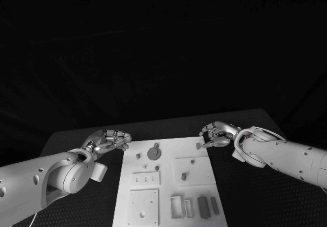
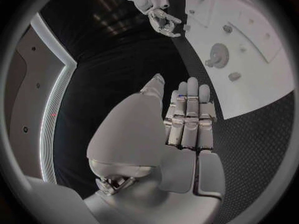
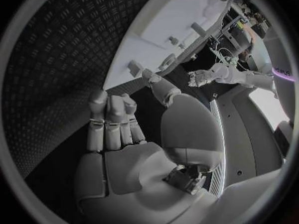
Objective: Assemble the parts on the task board
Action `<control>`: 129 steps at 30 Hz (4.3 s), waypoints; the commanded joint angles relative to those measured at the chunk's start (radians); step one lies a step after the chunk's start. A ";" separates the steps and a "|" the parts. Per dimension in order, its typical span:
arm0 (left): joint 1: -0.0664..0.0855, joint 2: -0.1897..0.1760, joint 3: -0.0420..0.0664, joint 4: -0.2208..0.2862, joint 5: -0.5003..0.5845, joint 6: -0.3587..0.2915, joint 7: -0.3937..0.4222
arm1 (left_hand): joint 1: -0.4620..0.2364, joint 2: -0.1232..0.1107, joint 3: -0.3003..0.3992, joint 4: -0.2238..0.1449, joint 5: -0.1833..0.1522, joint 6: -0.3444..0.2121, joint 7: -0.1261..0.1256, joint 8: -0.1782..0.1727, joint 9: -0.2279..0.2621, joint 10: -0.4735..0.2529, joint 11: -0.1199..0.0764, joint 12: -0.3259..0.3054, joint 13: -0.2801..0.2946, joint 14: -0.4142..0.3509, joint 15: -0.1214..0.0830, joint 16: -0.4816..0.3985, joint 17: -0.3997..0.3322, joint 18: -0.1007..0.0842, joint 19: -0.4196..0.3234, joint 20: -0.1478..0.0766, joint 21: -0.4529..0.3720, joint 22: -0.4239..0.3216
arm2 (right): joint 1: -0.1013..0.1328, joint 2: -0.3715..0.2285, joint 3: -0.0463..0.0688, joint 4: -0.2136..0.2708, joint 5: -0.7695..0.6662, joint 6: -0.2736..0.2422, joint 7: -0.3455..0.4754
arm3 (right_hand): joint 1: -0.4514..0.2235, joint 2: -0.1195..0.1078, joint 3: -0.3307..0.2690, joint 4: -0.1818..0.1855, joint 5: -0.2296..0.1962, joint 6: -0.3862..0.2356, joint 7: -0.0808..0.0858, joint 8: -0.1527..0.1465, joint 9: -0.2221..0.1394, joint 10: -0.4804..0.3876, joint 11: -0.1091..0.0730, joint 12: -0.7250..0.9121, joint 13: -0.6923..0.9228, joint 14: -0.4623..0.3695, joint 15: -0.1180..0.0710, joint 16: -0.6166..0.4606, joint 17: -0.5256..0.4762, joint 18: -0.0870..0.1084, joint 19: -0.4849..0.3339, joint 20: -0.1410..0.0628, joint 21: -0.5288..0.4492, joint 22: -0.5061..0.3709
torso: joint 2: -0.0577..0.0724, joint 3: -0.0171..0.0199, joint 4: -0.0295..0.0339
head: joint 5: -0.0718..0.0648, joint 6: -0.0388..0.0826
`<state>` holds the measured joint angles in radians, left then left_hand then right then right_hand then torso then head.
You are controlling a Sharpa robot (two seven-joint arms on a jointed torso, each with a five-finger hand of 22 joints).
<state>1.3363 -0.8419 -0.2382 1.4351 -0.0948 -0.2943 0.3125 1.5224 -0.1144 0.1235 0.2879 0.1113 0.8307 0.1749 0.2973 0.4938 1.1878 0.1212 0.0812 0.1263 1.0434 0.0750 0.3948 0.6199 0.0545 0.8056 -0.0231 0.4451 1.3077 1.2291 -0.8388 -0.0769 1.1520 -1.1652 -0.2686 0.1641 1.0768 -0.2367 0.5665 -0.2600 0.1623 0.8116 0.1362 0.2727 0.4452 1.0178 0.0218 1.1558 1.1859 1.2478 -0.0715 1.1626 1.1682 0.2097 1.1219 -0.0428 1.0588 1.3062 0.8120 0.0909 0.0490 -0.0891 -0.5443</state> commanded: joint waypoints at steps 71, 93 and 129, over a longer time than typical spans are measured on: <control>-0.001 0.002 0.001 0.000 0.003 0.022 0.006 | 0.006 0.006 -0.008 0.000 -0.005 0.000 0.003 -0.005 0.003 0.000 0.004 -0.007 0.002 0.002 0.003 -0.009 0.004 0.010 -0.006 0.001 0.003 0.009 | -0.052 0.063 0.000 -0.050 -0.036 0.011 0.007 | 0.035 0.109 0.111 0.026 -0.114 0.203 -0.037 0.100 0.041 -0.025 -0.031 0.024 -0.016 0.005 -0.042 0.002 0.020 0.052 0.005 -0.006 0.010 0.009 | -0.001 -0.0062 0.0023 | 0.012 -0.023; -0.001 0.001 0.001 -0.001 0.003 0.022 0.006 | 0.006 0.006 -0.008 0.000 -0.005 0.000 0.003 -0.005 0.003 -0.001 0.003 -0.008 0.002 0.002 0.003 -0.009 0.005 0.010 -0.006 0.001 0.004 0.009 | -0.055 0.064 0.000 -0.038 -0.048 -0.030 -0.018 | 0.015 0.154 0.106 -0.008 -0.114 0.230 -0.053 0.139 0.089 -0.007 -0.046 0.034 -0.015 0.014 -0.057 0.004 0.023 0.052 0.012 -0.009 0.015 0.008 | -0.001 -0.0062 0.0026 | 0.012 -0.028; 0.004 0.023 0.004 -0.011 -0.079 0.081 -0.126 | -0.062 0.039 -0.022 0.003 -0.043 0.114 -0.047 0.026 0.018 0.116 -0.047 0.028 0.035 0.020 -0.003 -0.020 0.032 0.008 -0.004 -0.005 0.013 0.010 | -0.005 0.036 0.002 0.166 -0.173 -0.121 -0.247 | 0.006 0.175 0.096 -0.034 -0.114 0.238 -0.066 0.158 0.130 0.007 -0.058 0.039 -0.014 0.025 -0.066 0.007 0.026 0.052 0.021 -0.016 0.022 0.009 | -0.003 -0.0104 0.0014 | 0.011 -0.019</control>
<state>1.3376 -0.8240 -0.2358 1.4241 -0.1282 -0.2537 0.2586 1.4687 -0.0735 0.1063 0.2899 0.0756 0.9391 0.1274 0.3247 0.5130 1.2973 0.0765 0.1087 0.1599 1.0561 0.0698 0.3793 0.6519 0.0450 0.8058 -0.0230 0.4529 1.3073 1.2207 -0.8049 -0.0752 1.3048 -1.2636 -0.3915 -0.0108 1.0833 -0.0694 0.6625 -0.2857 0.0543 0.8483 0.0992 0.4259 0.5735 1.0469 -0.0079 1.1888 1.1733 1.2735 -0.1324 1.1658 1.1932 0.2096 1.1385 -0.0543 1.0767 1.3078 0.8098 0.0821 0.0509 -0.0782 -0.5658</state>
